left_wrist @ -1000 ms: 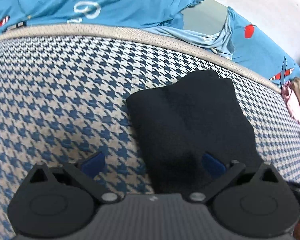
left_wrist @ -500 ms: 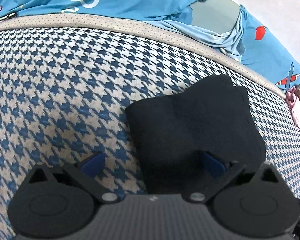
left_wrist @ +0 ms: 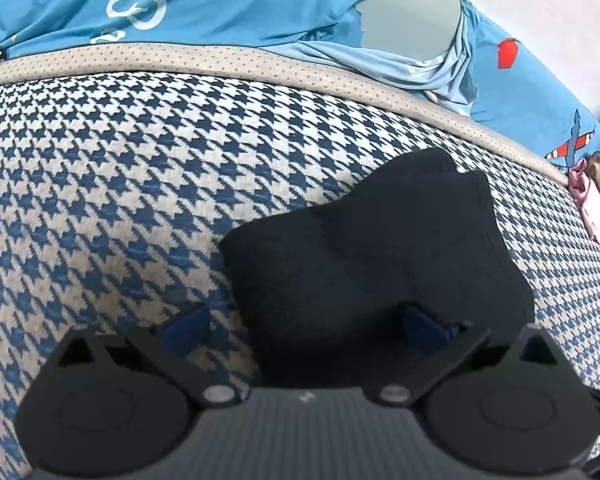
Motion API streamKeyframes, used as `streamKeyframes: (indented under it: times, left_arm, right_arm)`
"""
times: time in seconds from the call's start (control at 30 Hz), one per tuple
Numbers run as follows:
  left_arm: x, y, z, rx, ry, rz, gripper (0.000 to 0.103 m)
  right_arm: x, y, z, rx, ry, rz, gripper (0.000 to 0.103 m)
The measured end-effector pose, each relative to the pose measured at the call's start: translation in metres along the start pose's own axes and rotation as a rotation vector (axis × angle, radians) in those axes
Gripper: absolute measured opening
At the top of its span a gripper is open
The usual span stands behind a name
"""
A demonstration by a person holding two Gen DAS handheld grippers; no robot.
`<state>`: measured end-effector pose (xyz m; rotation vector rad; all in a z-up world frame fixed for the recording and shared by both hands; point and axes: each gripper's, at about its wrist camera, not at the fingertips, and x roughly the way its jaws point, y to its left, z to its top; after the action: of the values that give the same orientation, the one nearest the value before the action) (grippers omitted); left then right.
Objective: Fold clothes
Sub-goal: 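Close the left gripper on the folded black shirt while the right gripper grasps it too, then lift the folded black shirt with both grippers off the bed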
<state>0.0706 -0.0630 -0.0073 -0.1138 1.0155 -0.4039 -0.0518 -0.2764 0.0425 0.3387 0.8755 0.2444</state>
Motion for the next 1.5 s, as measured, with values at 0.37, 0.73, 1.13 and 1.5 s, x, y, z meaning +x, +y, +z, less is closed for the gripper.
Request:
streamKeyframes:
  times: [0.37, 0.73, 1.13, 1.5]
  left_arm:
    - [0.003, -0.014, -0.004, 0.060, -0.011, -0.034, 0.100]
    - [-0.011, -0.016, -0.009, 0.040, -0.059, -0.008, 0.065]
    - [-0.024, -0.018, -0.013, 0.014, -0.049, 0.003, 0.051]
    - [-0.022, -0.003, -0.012, -0.035, -0.044, -0.006, 0.071]
  right_arm:
    - [0.007, 0.005, 0.000, 0.026, -0.018, 0.016, 0.063]
    - [-0.001, 0.001, 0.005, 0.034, -0.053, 0.008, 0.027]
    - [-0.014, 0.003, 0.009, 0.014, -0.092, 0.018, 0.022]
    - [-0.014, -0.017, 0.007, 0.140, -0.034, 0.037, 0.049]
